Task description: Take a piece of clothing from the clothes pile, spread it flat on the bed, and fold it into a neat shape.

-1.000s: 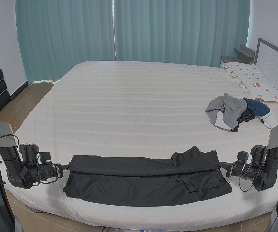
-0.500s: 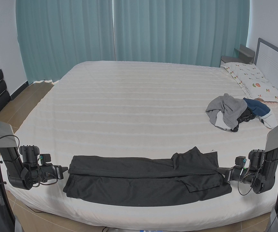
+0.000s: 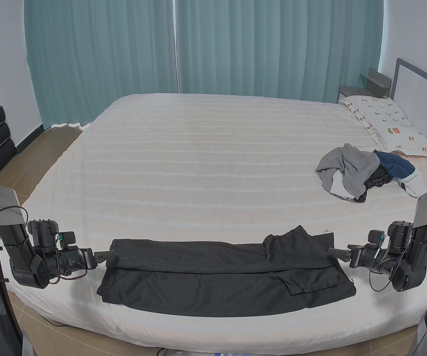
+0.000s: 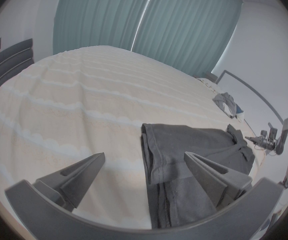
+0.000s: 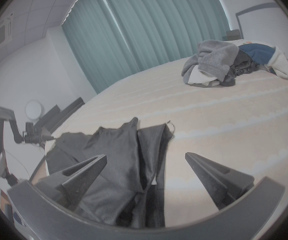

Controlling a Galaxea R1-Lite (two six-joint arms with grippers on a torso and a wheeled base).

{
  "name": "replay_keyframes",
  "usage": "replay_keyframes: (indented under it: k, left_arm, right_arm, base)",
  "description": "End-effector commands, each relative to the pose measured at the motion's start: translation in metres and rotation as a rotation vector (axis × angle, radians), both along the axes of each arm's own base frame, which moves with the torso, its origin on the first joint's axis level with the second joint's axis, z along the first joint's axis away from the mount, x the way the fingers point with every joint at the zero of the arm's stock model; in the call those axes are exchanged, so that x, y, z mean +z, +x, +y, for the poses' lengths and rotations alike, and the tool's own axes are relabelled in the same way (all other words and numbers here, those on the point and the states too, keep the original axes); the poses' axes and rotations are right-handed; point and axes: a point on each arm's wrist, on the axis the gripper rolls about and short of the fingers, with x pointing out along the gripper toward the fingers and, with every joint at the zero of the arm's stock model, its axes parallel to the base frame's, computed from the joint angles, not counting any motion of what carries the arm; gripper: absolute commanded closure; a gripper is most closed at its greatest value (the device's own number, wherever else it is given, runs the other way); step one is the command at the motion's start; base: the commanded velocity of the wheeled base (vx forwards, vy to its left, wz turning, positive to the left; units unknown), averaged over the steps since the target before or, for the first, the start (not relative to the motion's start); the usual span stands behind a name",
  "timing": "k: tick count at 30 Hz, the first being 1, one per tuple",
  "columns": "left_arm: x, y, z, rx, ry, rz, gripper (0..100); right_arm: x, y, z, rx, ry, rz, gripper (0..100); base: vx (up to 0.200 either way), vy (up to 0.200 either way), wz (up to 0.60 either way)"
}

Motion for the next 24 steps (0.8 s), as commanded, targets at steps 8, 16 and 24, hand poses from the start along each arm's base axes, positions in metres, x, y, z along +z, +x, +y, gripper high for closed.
replay_keyframes:
  k: [8,16,24]
  left_arm:
    - [0.021,0.042,-0.016,0.201,-0.283,-0.013,0]
    - [0.017,0.062,-0.034,0.286,-0.360,0.077,0]
    - [0.012,0.066,-0.037,0.311,-0.381,0.151,0]
  right_arm:
    - [0.005,0.026,0.006,-0.072,0.181,0.032,0]
    - [0.001,0.037,0.014,-0.105,0.292,0.138,0]
    - [0.001,0.048,0.012,-0.146,0.356,0.196,0]
  base:
    - [0.000,0.000,0.00]
    - [0.000,0.000,0.00]
    - [0.000,0.000,0.00]
